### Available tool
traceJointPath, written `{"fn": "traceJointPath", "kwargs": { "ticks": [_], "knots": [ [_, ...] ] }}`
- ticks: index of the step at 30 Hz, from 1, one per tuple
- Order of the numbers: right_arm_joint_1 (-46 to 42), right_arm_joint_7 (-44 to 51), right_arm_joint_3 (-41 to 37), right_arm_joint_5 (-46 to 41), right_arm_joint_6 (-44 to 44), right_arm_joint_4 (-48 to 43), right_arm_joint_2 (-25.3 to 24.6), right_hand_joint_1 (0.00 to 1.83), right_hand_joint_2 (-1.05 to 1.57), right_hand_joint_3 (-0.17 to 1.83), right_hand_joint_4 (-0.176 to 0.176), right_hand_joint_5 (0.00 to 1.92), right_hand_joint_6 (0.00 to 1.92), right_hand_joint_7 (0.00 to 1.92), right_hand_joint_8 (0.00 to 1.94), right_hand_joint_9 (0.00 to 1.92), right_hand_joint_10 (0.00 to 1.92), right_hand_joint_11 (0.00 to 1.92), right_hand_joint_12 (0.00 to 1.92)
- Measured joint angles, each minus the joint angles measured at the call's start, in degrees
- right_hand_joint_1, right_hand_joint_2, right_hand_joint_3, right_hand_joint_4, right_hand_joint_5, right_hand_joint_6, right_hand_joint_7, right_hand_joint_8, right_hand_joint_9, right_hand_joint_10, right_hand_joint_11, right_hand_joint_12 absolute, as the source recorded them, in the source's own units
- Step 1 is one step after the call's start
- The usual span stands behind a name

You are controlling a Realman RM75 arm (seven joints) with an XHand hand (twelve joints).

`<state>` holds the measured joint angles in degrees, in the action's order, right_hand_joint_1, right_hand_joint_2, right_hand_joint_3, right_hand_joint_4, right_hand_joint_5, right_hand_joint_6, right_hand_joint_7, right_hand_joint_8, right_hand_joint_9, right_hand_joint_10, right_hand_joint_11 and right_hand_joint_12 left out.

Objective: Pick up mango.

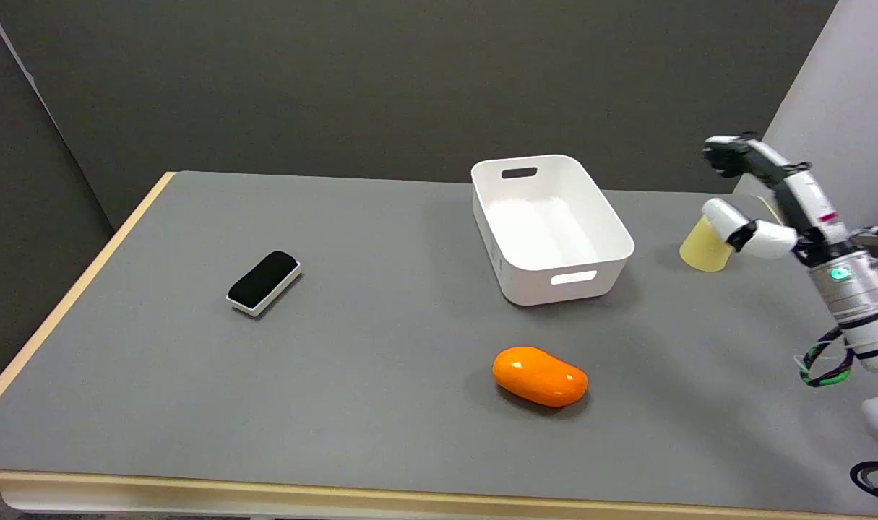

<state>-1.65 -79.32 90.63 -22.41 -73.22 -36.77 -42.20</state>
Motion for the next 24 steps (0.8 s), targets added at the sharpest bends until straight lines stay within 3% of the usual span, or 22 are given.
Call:
{"fn": "traceJointPath", "kwargs": {
  "ticks": [5, 24],
  "knots": [
    [-1.6, 3.8, -0.2, 5.5, 1.3, -4.4, -0.1, 0.58, 0.59, 0.95, -0.093, 0.2, 0.49, 0.17, 0.4, 0.03, 0.7, 0.0, 1.08],
    [-19.9, 23.6, -3.8, 14.6, 10.9, -28.4, -5.6, 0.59, 0.61, 0.84, -0.124, 0.23, 0.47, 0.32, 0.45, 0.15, 0.85, 0.02, 1.23]
  ]
}}
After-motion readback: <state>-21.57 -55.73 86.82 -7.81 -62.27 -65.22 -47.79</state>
